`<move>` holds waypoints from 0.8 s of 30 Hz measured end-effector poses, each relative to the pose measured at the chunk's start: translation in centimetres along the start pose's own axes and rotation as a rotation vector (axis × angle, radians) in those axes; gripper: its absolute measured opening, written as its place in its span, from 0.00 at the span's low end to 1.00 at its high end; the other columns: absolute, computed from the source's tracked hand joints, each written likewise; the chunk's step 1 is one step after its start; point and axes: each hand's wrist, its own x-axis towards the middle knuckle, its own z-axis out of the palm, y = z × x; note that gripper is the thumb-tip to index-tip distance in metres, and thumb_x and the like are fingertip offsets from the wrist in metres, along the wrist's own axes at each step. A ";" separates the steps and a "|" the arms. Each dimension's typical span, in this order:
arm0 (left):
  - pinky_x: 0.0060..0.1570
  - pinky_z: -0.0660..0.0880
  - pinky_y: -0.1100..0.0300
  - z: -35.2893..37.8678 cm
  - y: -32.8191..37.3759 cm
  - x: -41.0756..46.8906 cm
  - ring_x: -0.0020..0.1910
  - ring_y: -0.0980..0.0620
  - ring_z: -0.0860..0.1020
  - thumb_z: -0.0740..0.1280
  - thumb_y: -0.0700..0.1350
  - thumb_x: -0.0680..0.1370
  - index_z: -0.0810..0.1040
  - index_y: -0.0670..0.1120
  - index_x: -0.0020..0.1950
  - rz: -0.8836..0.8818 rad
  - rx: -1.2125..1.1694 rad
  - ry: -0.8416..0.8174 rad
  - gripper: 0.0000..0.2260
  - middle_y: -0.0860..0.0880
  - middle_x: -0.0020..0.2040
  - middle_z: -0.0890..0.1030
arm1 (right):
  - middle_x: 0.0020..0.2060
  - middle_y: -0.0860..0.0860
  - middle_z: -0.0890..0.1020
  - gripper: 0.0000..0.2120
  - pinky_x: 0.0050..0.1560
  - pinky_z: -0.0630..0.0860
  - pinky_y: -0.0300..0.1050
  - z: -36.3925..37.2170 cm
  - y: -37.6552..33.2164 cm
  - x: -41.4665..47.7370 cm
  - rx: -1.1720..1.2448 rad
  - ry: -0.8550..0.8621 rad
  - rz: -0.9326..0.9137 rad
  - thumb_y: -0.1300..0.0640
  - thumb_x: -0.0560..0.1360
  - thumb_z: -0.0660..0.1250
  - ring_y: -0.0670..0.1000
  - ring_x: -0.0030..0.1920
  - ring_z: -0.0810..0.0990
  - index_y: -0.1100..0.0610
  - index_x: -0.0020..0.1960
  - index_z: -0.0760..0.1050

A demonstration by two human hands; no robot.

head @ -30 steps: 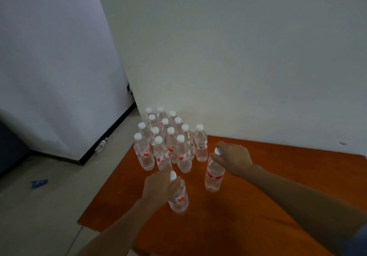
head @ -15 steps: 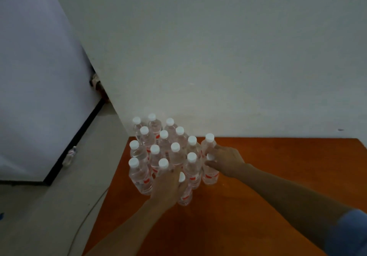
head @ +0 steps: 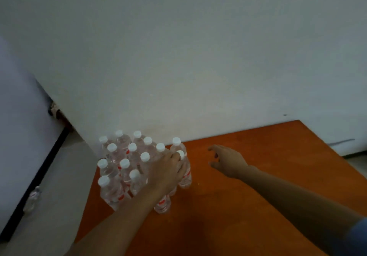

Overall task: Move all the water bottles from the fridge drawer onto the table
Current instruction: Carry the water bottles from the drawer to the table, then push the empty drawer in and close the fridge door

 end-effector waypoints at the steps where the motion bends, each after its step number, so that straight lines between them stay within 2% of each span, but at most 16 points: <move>1: 0.42 0.72 0.63 0.3 1.6 0.4 0.48 0.55 0.77 0.54 0.53 0.82 0.76 0.48 0.56 0.036 0.024 -0.022 0.15 0.52 0.53 0.80 | 0.61 0.49 0.76 0.25 0.47 0.74 0.44 -0.7 1.5 -1.7 0.011 0.007 0.035 0.45 0.78 0.64 0.50 0.53 0.78 0.48 0.72 0.63; 4: 0.39 0.74 0.56 1.3 7.2 1.3 0.41 0.52 0.76 0.56 0.55 0.80 0.75 0.49 0.51 0.059 -0.045 -0.069 0.13 0.51 0.47 0.79 | 0.58 0.48 0.77 0.25 0.45 0.74 0.43 -2.8 6.3 -7.7 0.033 0.054 0.160 0.44 0.78 0.64 0.49 0.50 0.77 0.47 0.72 0.64; 8: 0.42 0.77 0.53 2.8 17.0 0.7 0.42 0.49 0.78 0.57 0.56 0.79 0.74 0.50 0.51 0.231 -0.041 -0.126 0.12 0.51 0.46 0.79 | 0.58 0.48 0.77 0.23 0.46 0.75 0.43 -5.2 12.6 -18.7 0.043 0.110 0.352 0.44 0.78 0.64 0.49 0.51 0.78 0.47 0.71 0.65; 14: 0.41 0.77 0.56 5.0 33.5 -3.1 0.40 0.52 0.78 0.59 0.55 0.80 0.75 0.50 0.49 0.488 -0.131 -0.220 0.11 0.52 0.43 0.79 | 0.54 0.47 0.79 0.20 0.45 0.73 0.39 -7.7 19.3 -37.6 0.027 0.233 0.672 0.46 0.76 0.66 0.45 0.46 0.76 0.47 0.66 0.70; 17: 0.38 0.77 0.59 5.7 41.7 -5.4 0.36 0.56 0.76 0.60 0.54 0.79 0.74 0.51 0.45 0.593 -0.204 -0.278 0.09 0.54 0.40 0.77 | 0.53 0.46 0.80 0.19 0.46 0.74 0.40 -8.6 22.1 -46.5 0.031 0.290 0.827 0.45 0.76 0.66 0.45 0.46 0.76 0.46 0.65 0.71; 20: 0.37 0.79 0.56 6.6 49.3 -6.9 0.33 0.56 0.76 0.61 0.55 0.78 0.73 0.52 0.41 0.713 -0.228 -0.327 0.09 0.54 0.36 0.76 | 0.51 0.44 0.80 0.19 0.47 0.75 0.44 -9.3 25.1 -54.5 0.050 0.379 0.962 0.43 0.75 0.66 0.47 0.48 0.79 0.46 0.65 0.71; 24: 0.36 0.75 0.61 7.5 59.2 -7.9 0.35 0.57 0.75 0.61 0.55 0.78 0.76 0.50 0.46 0.896 -0.251 -0.343 0.10 0.54 0.39 0.78 | 0.46 0.43 0.79 0.19 0.46 0.74 0.44 -9.5 28.9 -63.8 0.110 0.488 1.133 0.44 0.75 0.66 0.47 0.47 0.79 0.46 0.64 0.72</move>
